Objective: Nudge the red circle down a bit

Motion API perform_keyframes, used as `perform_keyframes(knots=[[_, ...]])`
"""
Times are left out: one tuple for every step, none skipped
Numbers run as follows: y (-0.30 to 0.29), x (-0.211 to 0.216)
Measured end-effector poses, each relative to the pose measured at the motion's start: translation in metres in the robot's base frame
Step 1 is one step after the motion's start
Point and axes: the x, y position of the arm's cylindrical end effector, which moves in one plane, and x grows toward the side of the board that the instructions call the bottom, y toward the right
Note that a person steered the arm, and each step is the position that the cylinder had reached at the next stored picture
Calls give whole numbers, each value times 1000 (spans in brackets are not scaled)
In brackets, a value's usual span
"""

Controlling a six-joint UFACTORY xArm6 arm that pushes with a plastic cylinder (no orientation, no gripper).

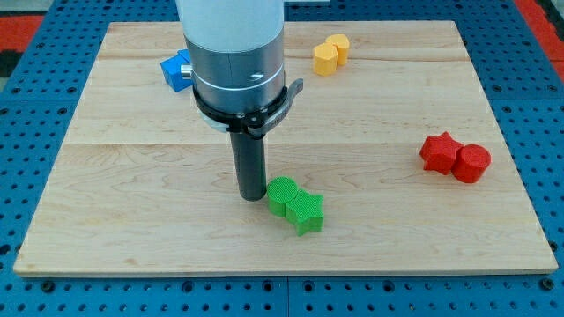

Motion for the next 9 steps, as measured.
perform_keyframes(knots=[[-4,-21],[-4,-50],[-4,-65],[21,-91],[26,-100],[20,-116],[20,-143],[48,-162],[106,-162]])
